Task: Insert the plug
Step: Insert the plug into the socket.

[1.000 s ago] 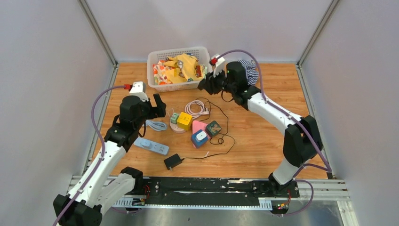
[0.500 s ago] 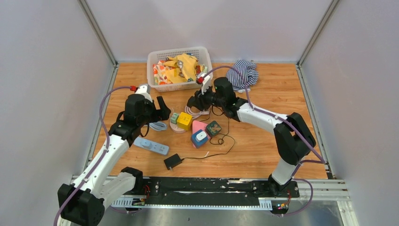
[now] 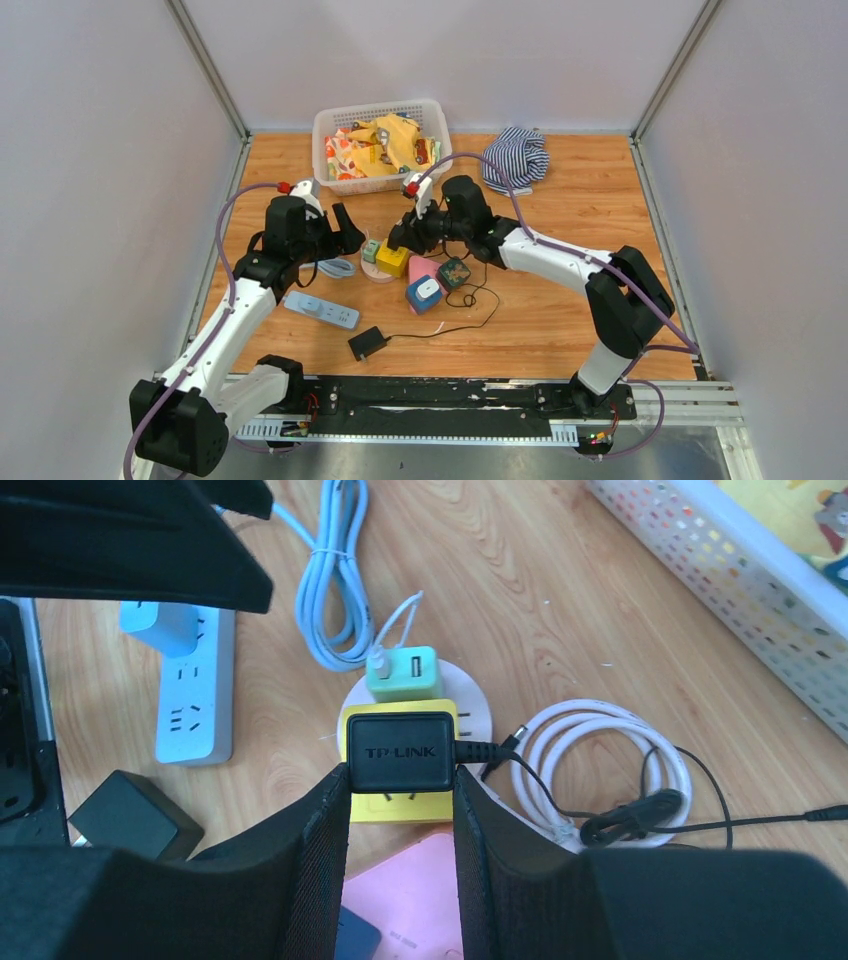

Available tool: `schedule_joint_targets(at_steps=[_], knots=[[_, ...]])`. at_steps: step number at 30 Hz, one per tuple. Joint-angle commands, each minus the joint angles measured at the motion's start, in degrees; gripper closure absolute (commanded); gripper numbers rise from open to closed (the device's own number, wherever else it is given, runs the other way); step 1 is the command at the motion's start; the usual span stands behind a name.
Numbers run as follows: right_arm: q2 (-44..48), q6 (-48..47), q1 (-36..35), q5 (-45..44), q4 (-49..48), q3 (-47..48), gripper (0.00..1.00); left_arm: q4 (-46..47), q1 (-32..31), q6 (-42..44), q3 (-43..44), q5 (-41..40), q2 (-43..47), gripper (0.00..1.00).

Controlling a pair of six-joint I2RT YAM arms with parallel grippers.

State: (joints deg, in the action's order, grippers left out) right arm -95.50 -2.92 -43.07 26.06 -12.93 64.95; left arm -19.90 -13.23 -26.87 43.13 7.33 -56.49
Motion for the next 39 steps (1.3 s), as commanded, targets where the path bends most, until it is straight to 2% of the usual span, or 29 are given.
schedule_joint_targets(at_steps=[1, 25, 34, 39], knots=[[2.11, -2.29, -2.15, -0.09, 2.56, 0.36, 1.0, -0.05, 0.45, -0.5, 1.62, 1.76, -0.03, 0.14], [-2.75, -6.6, -2.9, -0.71, 5.48, 1.52, 1.0, 1.44, 0.42, -0.26, 0.63, 2.11, 0.01, 0.16], [-1.43, -7.31, -2.9, -2.63, 10.86, 6.02, 1.0, 1.54, 0.49, -0.35, 0.63, 2.31, 0.15, 0.16], [-2.07, -7.36, -2.9, -3.19, 17.27, 10.52, 1.0, 1.5, 0.49, -0.27, 0.46, 2.53, 0.15, 0.17]])
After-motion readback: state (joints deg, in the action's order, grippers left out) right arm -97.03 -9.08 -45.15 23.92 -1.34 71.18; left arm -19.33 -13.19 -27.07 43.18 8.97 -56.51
